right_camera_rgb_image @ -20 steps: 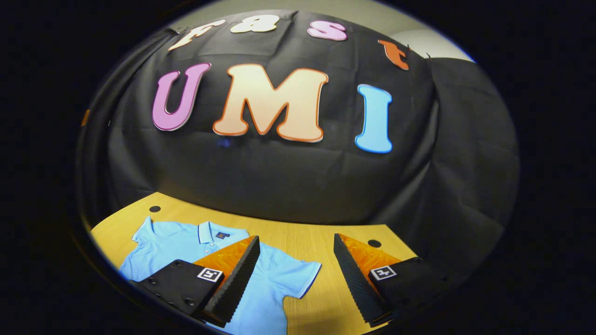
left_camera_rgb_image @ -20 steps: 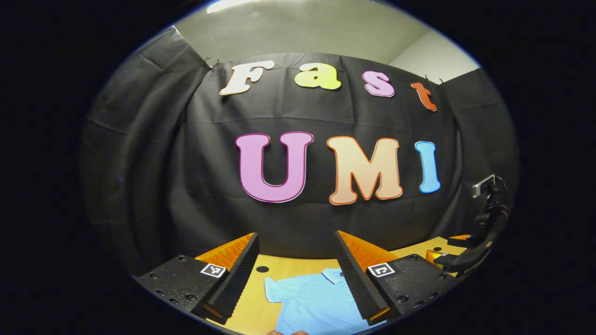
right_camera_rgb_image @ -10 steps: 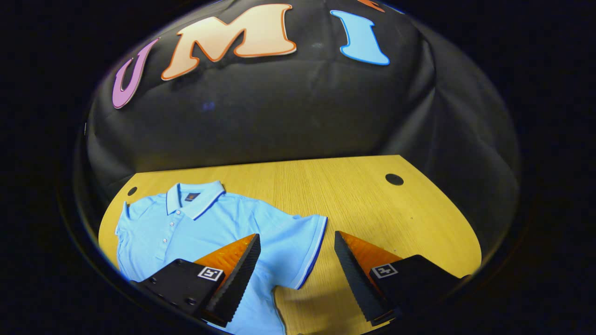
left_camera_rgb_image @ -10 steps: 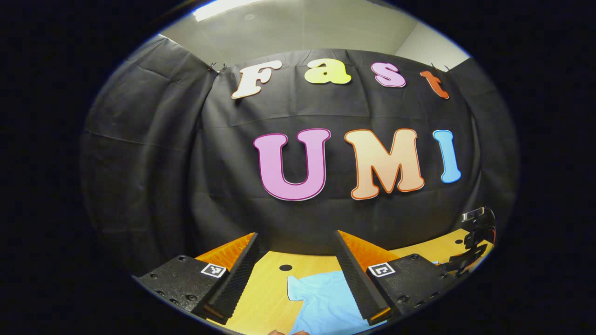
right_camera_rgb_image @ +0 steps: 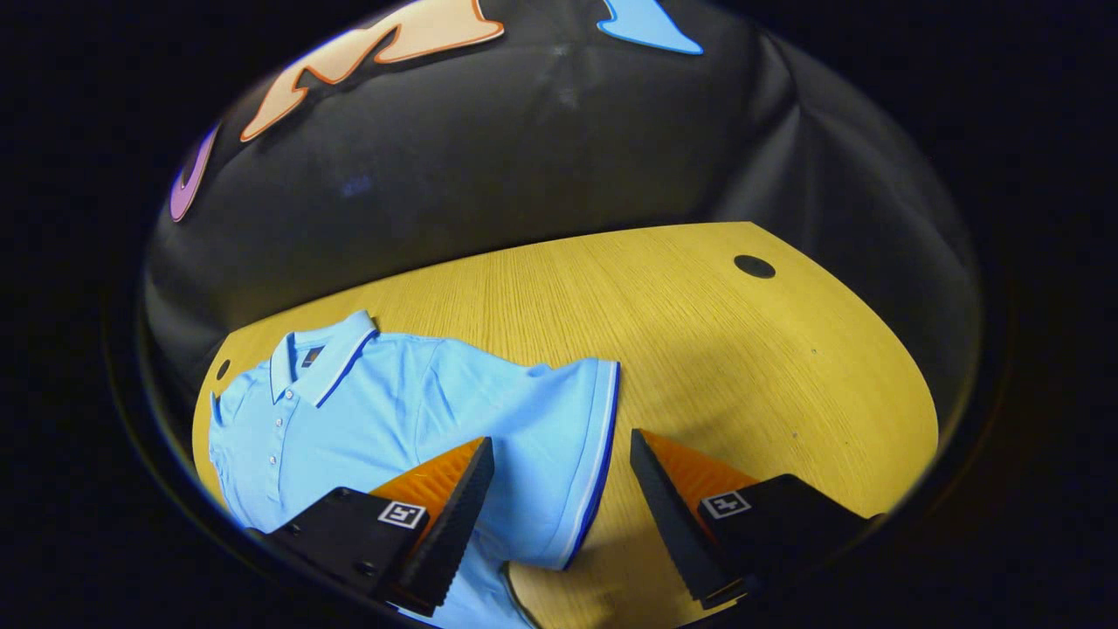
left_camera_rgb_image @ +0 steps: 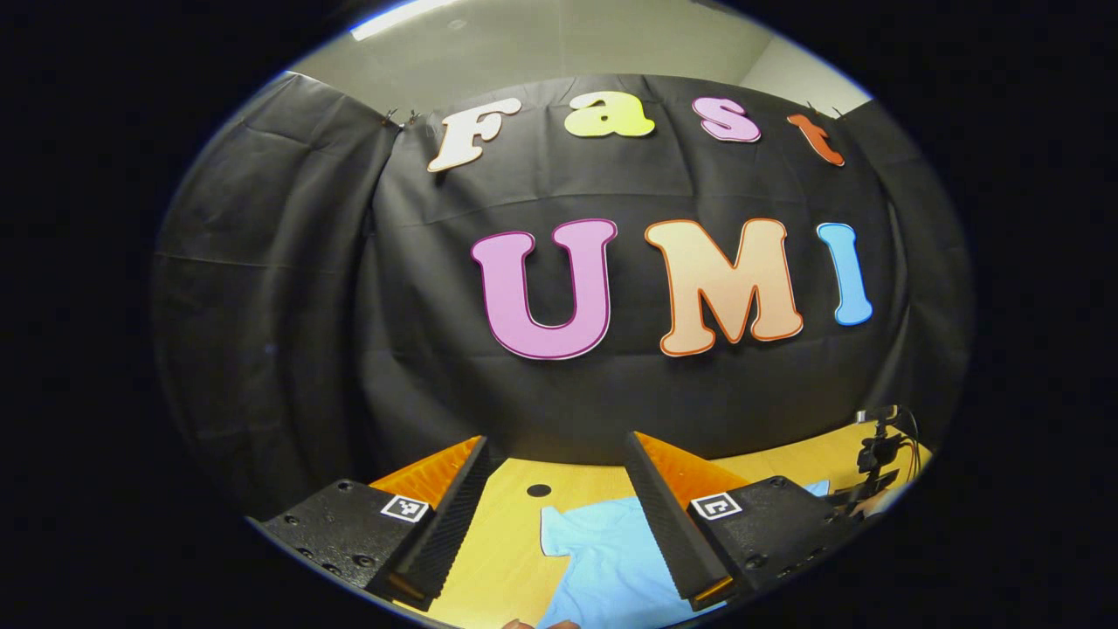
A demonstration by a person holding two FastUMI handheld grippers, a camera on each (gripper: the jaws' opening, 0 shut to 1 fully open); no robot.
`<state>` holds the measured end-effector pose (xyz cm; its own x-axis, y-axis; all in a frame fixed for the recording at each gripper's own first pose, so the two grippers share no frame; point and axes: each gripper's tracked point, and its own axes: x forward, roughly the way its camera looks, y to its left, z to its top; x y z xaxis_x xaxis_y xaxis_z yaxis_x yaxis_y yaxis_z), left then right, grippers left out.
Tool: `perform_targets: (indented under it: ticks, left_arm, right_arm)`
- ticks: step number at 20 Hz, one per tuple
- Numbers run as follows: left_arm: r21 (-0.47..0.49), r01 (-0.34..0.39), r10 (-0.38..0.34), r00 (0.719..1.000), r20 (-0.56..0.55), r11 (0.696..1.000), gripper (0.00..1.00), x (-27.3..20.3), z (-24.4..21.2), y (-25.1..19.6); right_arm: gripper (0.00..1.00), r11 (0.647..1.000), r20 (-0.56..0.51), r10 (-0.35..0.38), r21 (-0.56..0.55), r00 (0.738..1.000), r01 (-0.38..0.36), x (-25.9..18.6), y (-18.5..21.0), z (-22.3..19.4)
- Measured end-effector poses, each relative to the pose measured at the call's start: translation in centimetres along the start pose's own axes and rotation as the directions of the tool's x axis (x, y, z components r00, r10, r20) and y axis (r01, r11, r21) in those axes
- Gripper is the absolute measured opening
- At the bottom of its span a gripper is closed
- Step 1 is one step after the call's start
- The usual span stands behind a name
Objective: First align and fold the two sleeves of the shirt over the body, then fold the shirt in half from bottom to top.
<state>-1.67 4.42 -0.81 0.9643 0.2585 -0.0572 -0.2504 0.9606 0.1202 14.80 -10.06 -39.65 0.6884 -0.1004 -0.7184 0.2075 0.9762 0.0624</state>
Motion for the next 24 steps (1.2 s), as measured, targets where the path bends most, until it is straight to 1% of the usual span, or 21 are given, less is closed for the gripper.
perform_targets:
  ticks: [1, 2, 3, 4, 5, 7, 8, 9, 11, 13, 14, 15, 16, 18, 20, 21, 24]
  left_arm:
    - [-0.004, 0.004, -0.004, 1.0, -0.008, 1.0, 0.93, 0.1, -0.2, -0.4]
    - [-0.006, 0.011, -0.011, 1.0, -0.016, 1.0, 0.93, 0.2, -0.4, -0.7]
    - [-0.007, 0.016, -0.017, 1.0, -0.022, 1.0, 0.93, 0.3, -0.6, -1.1]
    - [-0.009, 0.019, -0.019, 0.999, -0.027, 1.0, 0.93, 0.4, -0.7, -1.4]
    - [-0.014, 0.019, -0.02, 0.999, -0.03, 1.0, 0.93, 0.3, -0.9, -1.6]
    - [-0.026, 0.019, -0.019, 0.999, -0.034, 0.999, 0.94, 0.2, -0.9, -1.8]
    - [-0.032, 0.018, -0.019, 0.999, -0.036, 0.999, 0.93, 0.2, -1.0, -1.7]
    - [-0.041, 0.021, -0.023, 0.999, -0.039, 0.999, 0.93, 0.1, -1.2, -1.7]
    - [-0.055, 0.033, -0.035, 0.999, -0.041, 0.998, 0.93, 0.4, -1.4, -1.3]
    - [-0.049, 0.052, -0.054, 0.998, -0.037, 0.997, 0.93, 1.0, -1.9, -0.8]
    - [-0.046, 0.064, -0.066, 0.997, -0.042, 0.997, 0.94, 1.4, -2.2, -0.5]
    - [-0.045, 0.077, -0.079, 0.996, -0.049, 0.996, 0.93, 1.7, -2.6, -0.3]
    - [-0.056, 0.09, -0.093, 0.994, -0.051, 0.994, 0.93, 2.0, -2.9, -0.1]
    - [-0.09, 0.11, -0.116, 0.991, -0.071, 0.99, 0.93, 2.4, -3.8, 0.3]
    - [-0.111, 0.127, -0.138, 0.985, -0.102, 0.986, 0.93, 2.6, -5.1, 0.8]
    - [-0.12, 0.128, -0.141, 0.984, -0.112, 0.984, 0.93, 2.7, -5.5, 1.4]
    - [-0.142, 0.115, -0.137, 0.978, -0.156, 0.983, 0.93, 3.3, -7.3, 3.8]
  right_arm:
    - [0.98, 1.0, 0.008, -0.018, -0.023, 1.0, 0.018, 0.0, -0.3, -0.1]
    - [0.87, 0.999, 0.018, -0.009, -0.04, 1.0, 0.01, 0.1, 0.0, -0.2]
    - [0.82, 0.999, 0.02, 0.006, -0.051, 1.0, -0.005, 0.0, 0.6, -0.2]
    - [0.73, 0.998, 0.028, 0.026, -0.058, 0.999, -0.024, -0.1, 1.1, -0.2]
    - [0.63, 0.997, 0.029, 0.047, -0.06, 0.998, -0.045, -0.2, 1.6, -0.3]
    - [0.29, 0.996, 0.029, 0.06, -0.061, 0.998, -0.058, -0.5, 2.2, -0.3]
    - [0.16, 0.996, 0.021, 0.069, -0.058, 0.997, -0.067, -0.2, 2.7, -0.4]
    - [0.12, 0.995, 0.012, 0.082, -0.053, 0.997, -0.081, -0.2, 2.9, -0.4]
    - [0.03, 0.997, 0.0, 0.075, -0.019, 0.997, -0.075, -0.4, 2.8, -0.2]
    - [0.02, 0.994, 0.014, 0.104, 0.029, 0.994, -0.104, -1.3, 4.1, 0.7]
    - [0.03, 0.989, 0.04, 0.14, 0.053, 0.989, -0.142, -2.3, 5.4, 1.5]
    - [0.03, 0.981, 0.077, 0.174, 0.068, 0.982, -0.179, -3.1, 6.9, 2.7]
    - [0.02, 0.974, 0.099, 0.206, 0.076, 0.974, -0.214, -4.1, 8.4, 3.5]
    - [0.02, 0.958, 0.11, 0.257, 0.101, 0.96, -0.268, -5.4, 11.4, 3.7]
    - [0.02, 0.943, 0.094, 0.302, 0.118, 0.949, -0.312, -6.0, 14.5, 2.9]
    - [0.02, 0.942, 0.076, 0.307, 0.115, 0.949, -0.314, -5.8, 15.9, 2.0]
    - [0.02, 0.954, 0.035, 0.282, 0.095, 0.959, -0.284, -4.8, 18.1, -0.4]
